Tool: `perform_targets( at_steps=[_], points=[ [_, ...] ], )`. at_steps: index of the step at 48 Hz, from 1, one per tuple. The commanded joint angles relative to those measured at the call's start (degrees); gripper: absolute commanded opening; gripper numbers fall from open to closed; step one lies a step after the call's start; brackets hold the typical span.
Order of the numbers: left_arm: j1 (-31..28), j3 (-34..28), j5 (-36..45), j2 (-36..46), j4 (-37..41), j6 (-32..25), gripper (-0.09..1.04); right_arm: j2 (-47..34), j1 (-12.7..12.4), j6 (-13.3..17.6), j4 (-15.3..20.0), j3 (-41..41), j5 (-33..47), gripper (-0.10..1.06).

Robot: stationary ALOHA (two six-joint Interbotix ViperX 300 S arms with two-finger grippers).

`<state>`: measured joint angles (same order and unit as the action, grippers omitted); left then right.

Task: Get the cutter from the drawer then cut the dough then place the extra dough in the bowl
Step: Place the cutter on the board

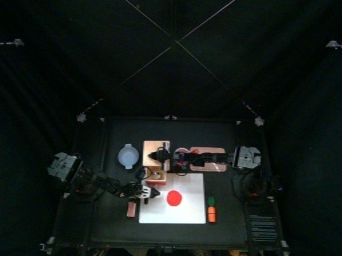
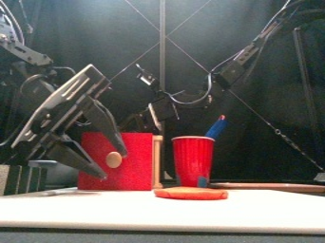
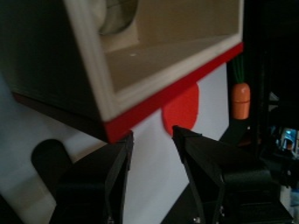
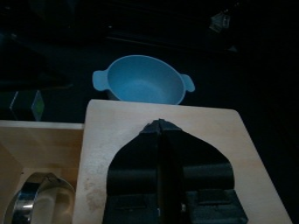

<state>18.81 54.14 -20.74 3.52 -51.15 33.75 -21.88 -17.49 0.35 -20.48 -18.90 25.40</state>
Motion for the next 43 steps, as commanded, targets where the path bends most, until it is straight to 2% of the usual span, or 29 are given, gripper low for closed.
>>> perform_targets(
  at_steps=[1, 6, 10, 13, 19, 27, 32, 37, 43],
  points=[
    [-0.4, 1.4, -0.4, 7.7, 9.8, -0.4, 0.78, 2.2, 0.6, 0.1, 0.0, 0.1, -0.5, -0.01],
    [-1.2, 4.4, -4.0, 14.5, 23.3, -2.0, 0.78, 3.8, 1.6, 0.2, 0.0, 0.1, -0.9, -0.01],
    [-4.2, 7.8, -9.8, 19.3, 35.6, -4.8, 0.77, 5.0, 2.5, 0.3, 0.9, 0.1, -1.7, -0.01],
    [-6.9, 10.5, -13.8, 21.8, 41.9, -6.9, 0.77, 6.2, 3.5, 0.3, 2.2, 0.0, -2.5, -0.01],
    [-12.2, 15.1, -18.2, 25.4, 47.5, -10.3, 0.77, 9.3, 6.4, 0.2, 4.1, -0.3, -6.9, -0.01],
    [-16.4, 18.9, -18.8, 29.1, 51.7, -17.1, 0.77, 13.3, 10.4, 0.2, 7.8, -1.2, -15.8, 0.05],
    [-18.5, 19.6, -18.9, 31.1, 52.6, -23.0, 0.77, 14.6, 11.4, 0.3, 11.2, -2.1, -20.4, 0.2],
    [-19.2, 19.7, -18.9, 32.6, 52.6, -28.4, 0.77, 15.3, 11.5, 0.2, 15.4, -2.3, -23.7, 0.42],
    [-19.7, 19.7, -19.4, 33.5, 52.6, -31.8, 0.77, 15.0, 11.3, 0.2, 17.8, -2.5, -25.5, 0.62]
  ],
)
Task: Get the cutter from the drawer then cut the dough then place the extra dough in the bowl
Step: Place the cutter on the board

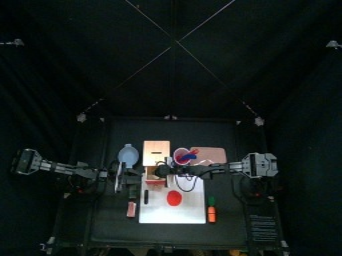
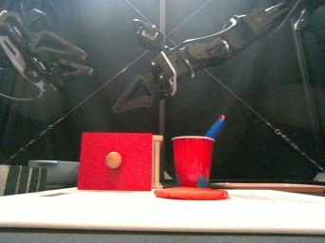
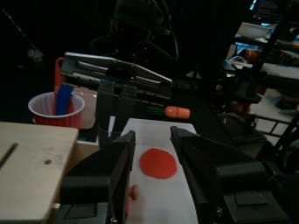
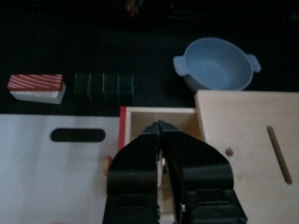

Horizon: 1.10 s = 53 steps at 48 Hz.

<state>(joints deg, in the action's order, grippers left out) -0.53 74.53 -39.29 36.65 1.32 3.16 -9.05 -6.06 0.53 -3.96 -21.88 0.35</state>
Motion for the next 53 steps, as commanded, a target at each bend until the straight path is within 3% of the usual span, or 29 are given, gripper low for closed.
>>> perform_targets(
  at_steps=[1, 32, 53],
  points=[
    [-0.4, -0.7, -1.1, 0.4, 0.0, -1.5, 0.77, 2.1, -0.2, 0.0, 1.3, 0.4, -0.5, 0.64],
    [-1.2, -0.6, -1.4, 0.4, -0.1, -1.9, 0.77, -2.9, -1.2, -0.1, 0.7, 1.8, -0.7, 0.72],
    [-1.6, 0.8, -1.6, 0.5, -2.9, -1.9, 0.77, -6.1, -1.5, -0.6, 0.3, 4.6, -4.6, 0.69]
  ],
)
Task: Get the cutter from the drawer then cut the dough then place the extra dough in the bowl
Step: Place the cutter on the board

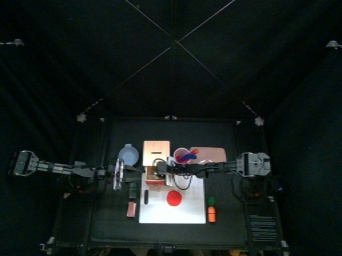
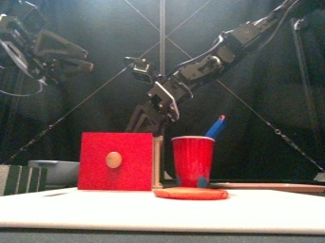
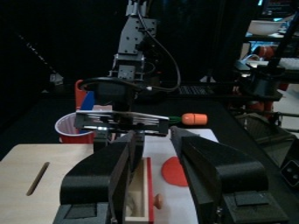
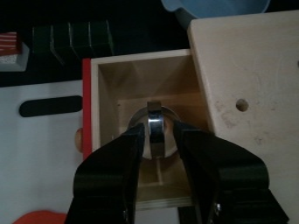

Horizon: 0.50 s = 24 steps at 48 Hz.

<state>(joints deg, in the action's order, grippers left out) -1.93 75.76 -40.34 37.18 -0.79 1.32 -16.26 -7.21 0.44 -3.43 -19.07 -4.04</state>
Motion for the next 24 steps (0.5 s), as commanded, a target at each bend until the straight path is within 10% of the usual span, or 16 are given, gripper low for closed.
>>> perform_targets(
  at_steps=[1, 13, 24],
  points=[
    [-0.2, -0.4, -0.4, 0.0, -1.0, -0.1, 0.77, 1.1, -0.3, -0.5, -0.5, 1.9, -0.3, 0.68],
    [-0.2, -0.1, -0.4, -0.1, -1.6, -0.1, 0.77, 1.8, 0.1, 0.0, -2.5, 2.7, -0.6, 0.4],
    [-0.8, 0.4, -0.4, 0.0, -2.4, -0.1, 0.77, 10.3, 1.9, -0.2, -2.5, 2.3, -1.5, 0.39]
  ],
)
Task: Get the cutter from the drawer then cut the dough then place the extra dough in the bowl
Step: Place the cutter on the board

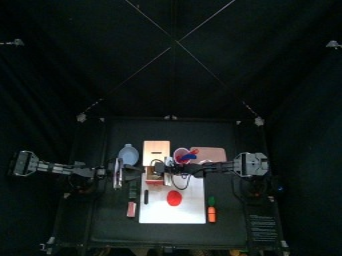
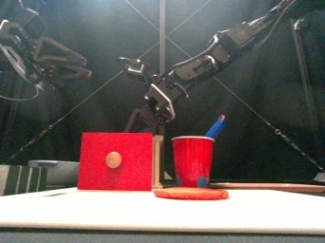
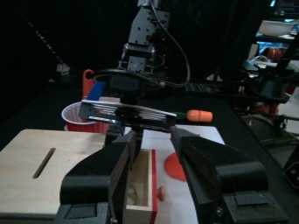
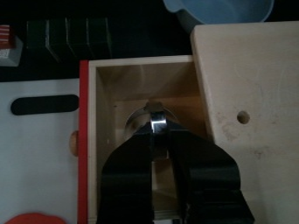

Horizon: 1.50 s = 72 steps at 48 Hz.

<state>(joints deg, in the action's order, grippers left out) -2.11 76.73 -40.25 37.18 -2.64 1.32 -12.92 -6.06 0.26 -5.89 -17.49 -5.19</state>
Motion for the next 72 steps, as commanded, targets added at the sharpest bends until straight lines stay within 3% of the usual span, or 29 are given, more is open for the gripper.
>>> perform_targets(
  at_steps=[1, 14, 26, 29, 39, 52, 56, 65, 72],
  points=[
    [-0.8, -0.6, -0.6, 0.0, -0.6, -0.1, 0.77, 8.1, 0.9, 0.1, -0.1, 0.4, -0.6, 0.39],
    [-2.6, -0.6, -0.2, 0.0, -1.9, -0.1, 0.77, 22.5, 1.5, 0.4, 0.4, -12.2, -4.1, 0.39],
    [-4.9, -0.8, 0.0, -0.1, -2.0, -0.1, 0.78, 38.6, 6.1, 0.4, 0.7, -30.5, -4.1, 0.39],
    [-5.5, -0.8, 0.0, -0.1, -2.0, -0.1, 0.78, 40.8, 6.2, 0.4, 1.1, -34.6, -3.4, 0.39],
    [-7.8, -1.8, 0.0, -0.1, -2.0, -0.1, 0.78, 40.5, 5.1, 0.3, 0.8, -42.9, 4.6, 0.39],
    [-8.9, -2.3, 0.1, -1.0, -2.0, -0.1, 0.78, 34.7, 3.3, 0.2, 0.5, -43.8, 7.5, 0.4],
    [-9.2, -2.3, 0.0, -1.5, -2.0, 0.0, 0.78, 33.7, 3.3, 0.4, 1.5, -43.2, 7.4, 0.45],
    [-10.3, -2.5, 0.0, -3.0, -2.7, 0.0, 0.79, 33.8, 3.3, 0.4, 3.8, -41.3, 7.5, 0.69],
    [-10.3, -2.8, 0.0, -3.4, -3.1, 0.0, 0.79, 33.9, 3.3, 0.4, 4.9, -39.5, 7.4, 0.75]
  ],
)
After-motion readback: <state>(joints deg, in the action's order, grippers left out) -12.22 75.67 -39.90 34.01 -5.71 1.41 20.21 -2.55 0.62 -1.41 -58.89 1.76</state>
